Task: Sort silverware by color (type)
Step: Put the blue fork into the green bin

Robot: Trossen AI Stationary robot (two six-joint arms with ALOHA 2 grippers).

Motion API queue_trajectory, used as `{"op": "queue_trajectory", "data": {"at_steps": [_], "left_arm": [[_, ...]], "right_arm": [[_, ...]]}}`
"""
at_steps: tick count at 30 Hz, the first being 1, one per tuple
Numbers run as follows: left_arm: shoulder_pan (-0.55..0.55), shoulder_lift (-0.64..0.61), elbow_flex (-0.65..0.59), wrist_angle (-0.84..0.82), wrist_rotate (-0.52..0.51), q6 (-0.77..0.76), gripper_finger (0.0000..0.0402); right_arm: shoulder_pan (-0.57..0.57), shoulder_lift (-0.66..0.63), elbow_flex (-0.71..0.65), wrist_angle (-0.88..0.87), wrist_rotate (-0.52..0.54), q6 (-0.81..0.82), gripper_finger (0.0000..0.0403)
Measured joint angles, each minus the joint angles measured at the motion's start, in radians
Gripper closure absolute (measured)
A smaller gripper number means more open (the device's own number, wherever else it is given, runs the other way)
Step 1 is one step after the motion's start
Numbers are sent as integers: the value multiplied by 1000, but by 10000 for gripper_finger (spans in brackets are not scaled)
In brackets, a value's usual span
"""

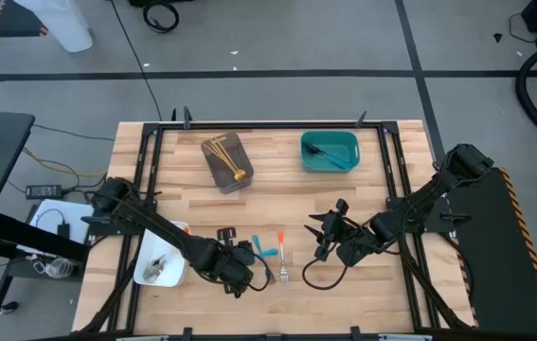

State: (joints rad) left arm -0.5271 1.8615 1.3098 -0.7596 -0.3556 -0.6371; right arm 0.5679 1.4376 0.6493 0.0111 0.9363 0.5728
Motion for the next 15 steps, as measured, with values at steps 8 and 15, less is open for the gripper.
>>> {"op": "queue_trajectory", "data": {"at_steps": [8, 15], "left_arm": [[38, -24, 0, 1, -70, 78, 381], [83, -24, 0, 3, -98, 150, 379]], "right_arm": [[0, 0, 0, -2, -11, 0, 238], [0, 0, 0, -4, -14, 0, 238]]}}
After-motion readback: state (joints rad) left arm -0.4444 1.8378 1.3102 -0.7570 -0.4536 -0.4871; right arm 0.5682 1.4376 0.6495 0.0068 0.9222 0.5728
